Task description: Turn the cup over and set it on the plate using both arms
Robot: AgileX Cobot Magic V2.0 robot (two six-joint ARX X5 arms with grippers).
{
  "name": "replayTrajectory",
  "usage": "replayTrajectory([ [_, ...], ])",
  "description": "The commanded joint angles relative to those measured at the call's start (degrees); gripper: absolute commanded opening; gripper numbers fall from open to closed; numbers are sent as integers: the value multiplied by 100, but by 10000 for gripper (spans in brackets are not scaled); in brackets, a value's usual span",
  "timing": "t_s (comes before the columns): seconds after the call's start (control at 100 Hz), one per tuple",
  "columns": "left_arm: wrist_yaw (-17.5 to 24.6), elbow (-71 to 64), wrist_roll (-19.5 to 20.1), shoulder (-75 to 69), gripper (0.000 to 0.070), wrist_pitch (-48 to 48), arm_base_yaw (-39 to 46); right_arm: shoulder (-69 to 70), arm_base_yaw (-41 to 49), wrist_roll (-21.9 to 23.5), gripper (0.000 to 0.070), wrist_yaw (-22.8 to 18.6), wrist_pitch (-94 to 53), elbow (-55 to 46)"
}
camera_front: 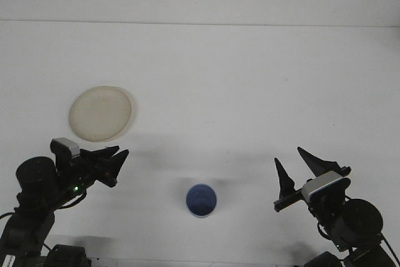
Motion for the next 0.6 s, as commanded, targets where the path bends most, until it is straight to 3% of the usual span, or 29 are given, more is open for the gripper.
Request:
replayTrajectory([
  [0.0, 63, 369, 334, 411, 512, -170, -138, -103, 7, 197, 401, 9, 46, -216],
  [0.38, -79, 2225, 1502, 2798, 515, -2511, -1897, -214, 7, 105, 401, 11, 46, -605],
  [0.59, -686, 2868, 1718, 3882, 515, -3071, -2894, -214, 7, 105, 401, 9, 46, -605],
])
